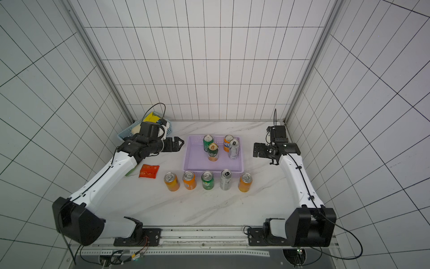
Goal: Take out the drinks from the basket
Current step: Pick up the drink from the basket.
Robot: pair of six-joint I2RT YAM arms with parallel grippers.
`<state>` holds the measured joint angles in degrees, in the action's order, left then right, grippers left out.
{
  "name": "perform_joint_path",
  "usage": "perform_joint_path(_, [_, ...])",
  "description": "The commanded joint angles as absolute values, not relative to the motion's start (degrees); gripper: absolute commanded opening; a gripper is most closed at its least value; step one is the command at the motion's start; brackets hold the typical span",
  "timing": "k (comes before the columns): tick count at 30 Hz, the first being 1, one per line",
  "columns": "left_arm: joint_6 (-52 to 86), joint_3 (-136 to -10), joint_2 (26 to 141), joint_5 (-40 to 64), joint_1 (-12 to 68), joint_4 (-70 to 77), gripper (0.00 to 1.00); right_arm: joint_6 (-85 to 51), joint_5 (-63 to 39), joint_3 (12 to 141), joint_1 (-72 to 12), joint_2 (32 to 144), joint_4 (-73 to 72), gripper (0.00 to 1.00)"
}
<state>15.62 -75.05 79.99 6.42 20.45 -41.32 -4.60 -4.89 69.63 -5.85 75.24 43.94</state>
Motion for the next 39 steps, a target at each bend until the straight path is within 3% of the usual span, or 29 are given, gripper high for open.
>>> perform_joint_path(1, [13.93, -79.01, 82.69, 3.22, 22.73, -44.29, 0.98, -4.22, -5.01, 67.76, -4.79, 75.36, 43.52, 1.0])
perform_joint_path(23, [8.76, -105.82, 110.35, 0.83, 30.7, -60.41, 0.97, -4.57, -6.06, 67.76, -3.96, 76.52, 43.51, 0.99])
perform_joint_path(39, [11.46, -116.95, 120.07, -0.93, 37.12, -62.61, 0.97, -4.57, -6.02, 68.03, -3.85, 77.41, 43.57, 1.0])
